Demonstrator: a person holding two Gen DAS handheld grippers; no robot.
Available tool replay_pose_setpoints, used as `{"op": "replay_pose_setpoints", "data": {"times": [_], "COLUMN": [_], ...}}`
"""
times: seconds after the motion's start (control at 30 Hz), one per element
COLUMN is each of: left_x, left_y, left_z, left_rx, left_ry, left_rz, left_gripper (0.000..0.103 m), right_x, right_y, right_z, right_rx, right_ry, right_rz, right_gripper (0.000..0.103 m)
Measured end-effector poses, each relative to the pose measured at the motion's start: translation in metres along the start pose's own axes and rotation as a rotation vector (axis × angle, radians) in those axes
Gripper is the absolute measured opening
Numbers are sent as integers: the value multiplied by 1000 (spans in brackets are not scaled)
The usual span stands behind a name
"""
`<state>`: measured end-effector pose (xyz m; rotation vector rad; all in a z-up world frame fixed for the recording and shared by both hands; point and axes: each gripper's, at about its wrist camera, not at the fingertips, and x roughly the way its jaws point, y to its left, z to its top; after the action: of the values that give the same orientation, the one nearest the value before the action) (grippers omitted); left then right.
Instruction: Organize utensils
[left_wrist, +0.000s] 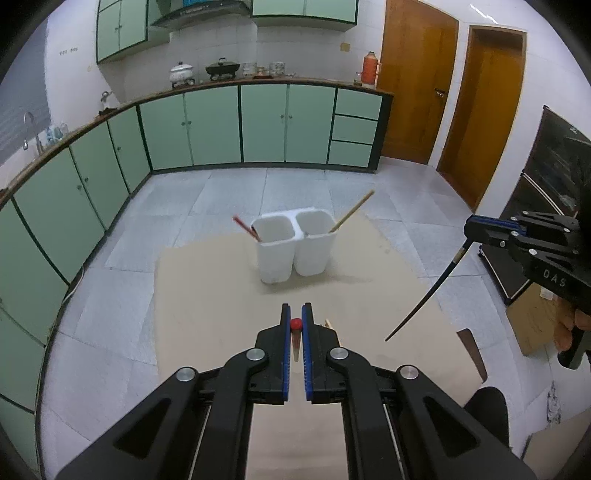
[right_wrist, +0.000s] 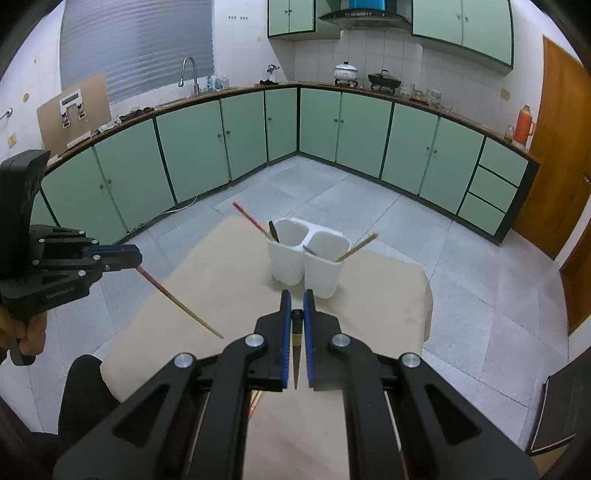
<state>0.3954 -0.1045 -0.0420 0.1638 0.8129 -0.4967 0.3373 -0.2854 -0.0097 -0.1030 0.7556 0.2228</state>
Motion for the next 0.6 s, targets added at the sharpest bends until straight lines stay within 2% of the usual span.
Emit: {"op": "replay_pose_setpoints", "data": {"times": [0.37, 0.6], "left_x": [-25, -11], "left_y": [3, 8], "left_z": [86, 140], "left_rx": [-4, -14], "left_ry": [-50, -116], "left_rz": [-18, 17], "left_gripper": [6, 6], "right_x": [-17, -2], "right_y": [-5, -17], "right_z": [69, 123], "right_rx": [-5, 34], "right_ry": [-37, -59], "right_rz": [-10, -4], "right_gripper": [5, 5]}}
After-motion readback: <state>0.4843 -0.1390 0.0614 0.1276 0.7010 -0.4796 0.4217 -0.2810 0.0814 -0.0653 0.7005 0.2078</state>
